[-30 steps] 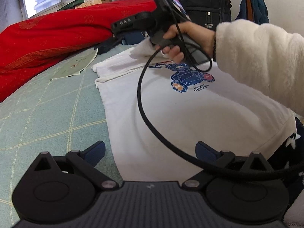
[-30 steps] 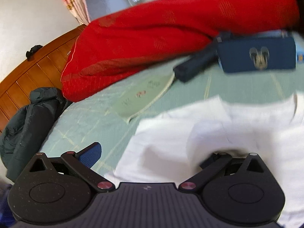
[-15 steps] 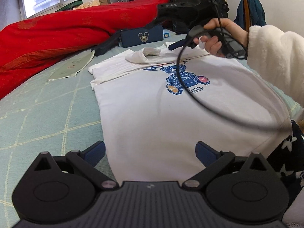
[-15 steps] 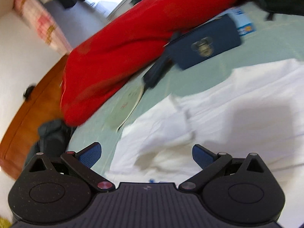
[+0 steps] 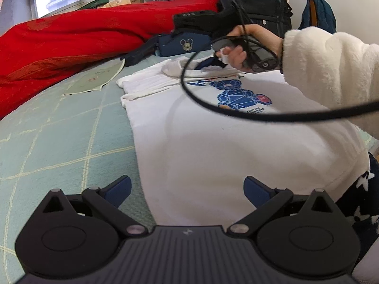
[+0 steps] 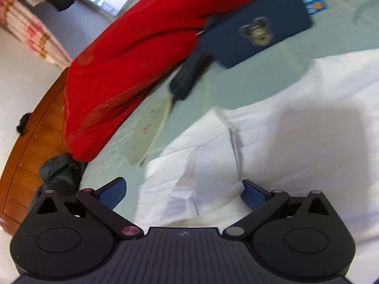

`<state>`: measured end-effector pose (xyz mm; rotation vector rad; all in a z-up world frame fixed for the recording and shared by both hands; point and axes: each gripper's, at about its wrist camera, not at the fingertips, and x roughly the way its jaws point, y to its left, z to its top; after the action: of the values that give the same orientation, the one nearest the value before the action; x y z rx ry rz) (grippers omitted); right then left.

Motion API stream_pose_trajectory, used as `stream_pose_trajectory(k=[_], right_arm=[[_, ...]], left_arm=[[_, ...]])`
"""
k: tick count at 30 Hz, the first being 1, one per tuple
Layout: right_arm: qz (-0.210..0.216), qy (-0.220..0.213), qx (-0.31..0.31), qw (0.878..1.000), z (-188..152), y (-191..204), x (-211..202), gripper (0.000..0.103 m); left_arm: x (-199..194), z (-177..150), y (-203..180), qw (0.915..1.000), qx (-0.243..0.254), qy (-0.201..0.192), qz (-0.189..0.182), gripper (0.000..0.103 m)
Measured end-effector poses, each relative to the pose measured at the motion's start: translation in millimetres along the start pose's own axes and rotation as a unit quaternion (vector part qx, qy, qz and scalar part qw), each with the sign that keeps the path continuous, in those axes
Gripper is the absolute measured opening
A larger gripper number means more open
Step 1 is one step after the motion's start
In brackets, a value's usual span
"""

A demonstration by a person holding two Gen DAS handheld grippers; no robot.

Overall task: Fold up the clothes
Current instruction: 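Lower the folded side onto the shirt body and open the right gripper, then withdraw the open right gripper from the folded side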

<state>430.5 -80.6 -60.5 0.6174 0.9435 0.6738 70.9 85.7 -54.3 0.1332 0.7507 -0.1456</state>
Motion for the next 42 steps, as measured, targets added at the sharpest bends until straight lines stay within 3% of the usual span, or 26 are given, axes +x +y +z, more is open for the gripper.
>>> stream_pose_trajectory(k=[10, 14, 18, 27, 32, 36, 42], right_arm=[[0.077, 0.03, -0.071, 0.994, -8, 63, 28, 0.103], [0.045, 0.015, -0.107, 0.993, -6, 65, 1, 0.103], [0.0, -0.016, -0.132, 0.991, 1, 42, -50, 0.103], [-0.124, -0.074, -0.16, 0.977, 1, -51, -152, 0.103], [-0.157, -0.063, -0.157, 0.973, -20, -106, -156, 0.101], [-0.159, -0.089, -0.181, 0.966, -33, -101, -172, 0.101], [-0.16, -0.13, -0.237, 0.949, -47, -84, -193, 0.093]], left_arm=[[-3, -8, 15, 0.9997, -0.02, 0.003, 0.014, 0.101], [-3, -9, 17, 0.9997, -0.019, 0.002, 0.014, 0.101], [-3, -8, 16, 0.9998, -0.014, 0.003, 0.015, 0.101], [6, 19, 9, 0.9993, 0.015, -0.003, 0.035, 0.101], [19, 37, 1, 0.9992, 0.023, -0.01, 0.032, 0.101], [34, 59, 4, 0.9993, 0.028, -0.012, 0.021, 0.101], [80, 121, 15, 0.998, 0.022, -0.054, -0.024, 0.101]])
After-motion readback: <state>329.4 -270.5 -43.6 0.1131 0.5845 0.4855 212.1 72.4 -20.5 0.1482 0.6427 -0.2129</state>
